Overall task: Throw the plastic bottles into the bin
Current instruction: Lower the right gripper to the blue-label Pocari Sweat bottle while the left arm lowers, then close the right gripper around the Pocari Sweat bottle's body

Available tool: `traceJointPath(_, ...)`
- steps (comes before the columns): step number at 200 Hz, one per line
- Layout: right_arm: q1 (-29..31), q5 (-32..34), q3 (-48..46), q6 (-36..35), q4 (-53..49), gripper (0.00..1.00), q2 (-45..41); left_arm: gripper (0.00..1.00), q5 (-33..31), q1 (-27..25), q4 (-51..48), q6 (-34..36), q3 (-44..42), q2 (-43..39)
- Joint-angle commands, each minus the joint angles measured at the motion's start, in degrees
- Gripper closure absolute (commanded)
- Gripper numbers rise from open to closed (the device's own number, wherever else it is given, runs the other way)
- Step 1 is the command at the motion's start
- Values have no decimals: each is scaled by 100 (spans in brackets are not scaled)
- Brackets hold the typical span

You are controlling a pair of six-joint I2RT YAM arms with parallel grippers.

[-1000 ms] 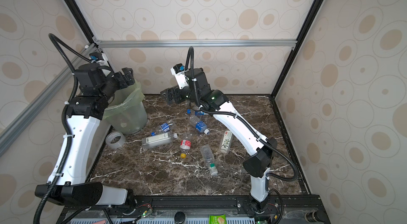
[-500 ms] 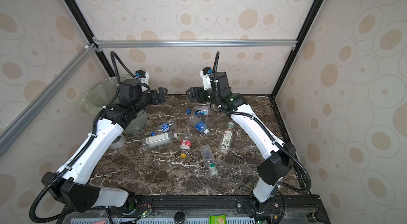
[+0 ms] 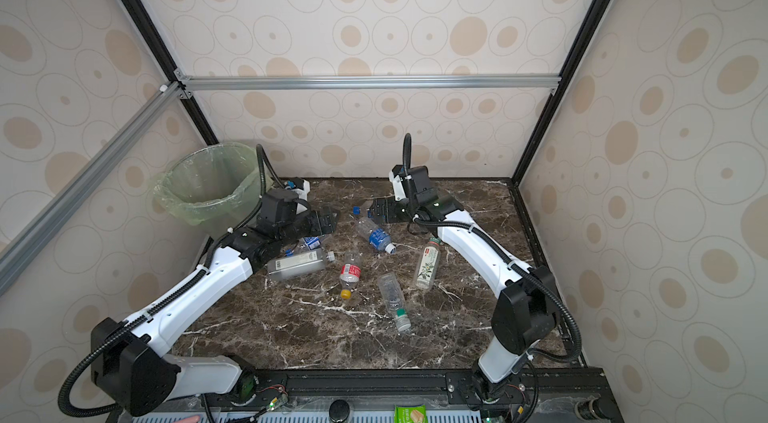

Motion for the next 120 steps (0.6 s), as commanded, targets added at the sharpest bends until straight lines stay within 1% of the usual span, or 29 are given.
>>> traceJointPath(1, -18, 69, -140, -135, -25, 2, 224, 1, 187, -73, 338, -508, -305, -254)
traceJointPath(15, -16, -27, -127, -136, -12, 4, 506, 1, 227, -76, 399, -606, -487, -338)
traceJointPath(36, -23, -212, 141, -193, -175, 8, 984, 1, 253, -94, 414, -670, -648, -401)
traceJointPath(75, -12, -58, 510, -301, -388, 15, 1667, 1, 303, -108, 458, -726, -794, -414)
traceJointPath(120, 15, -50, 576, -308, -362, 20, 2081, 1, 364, -115, 524, -730, -820, -299)
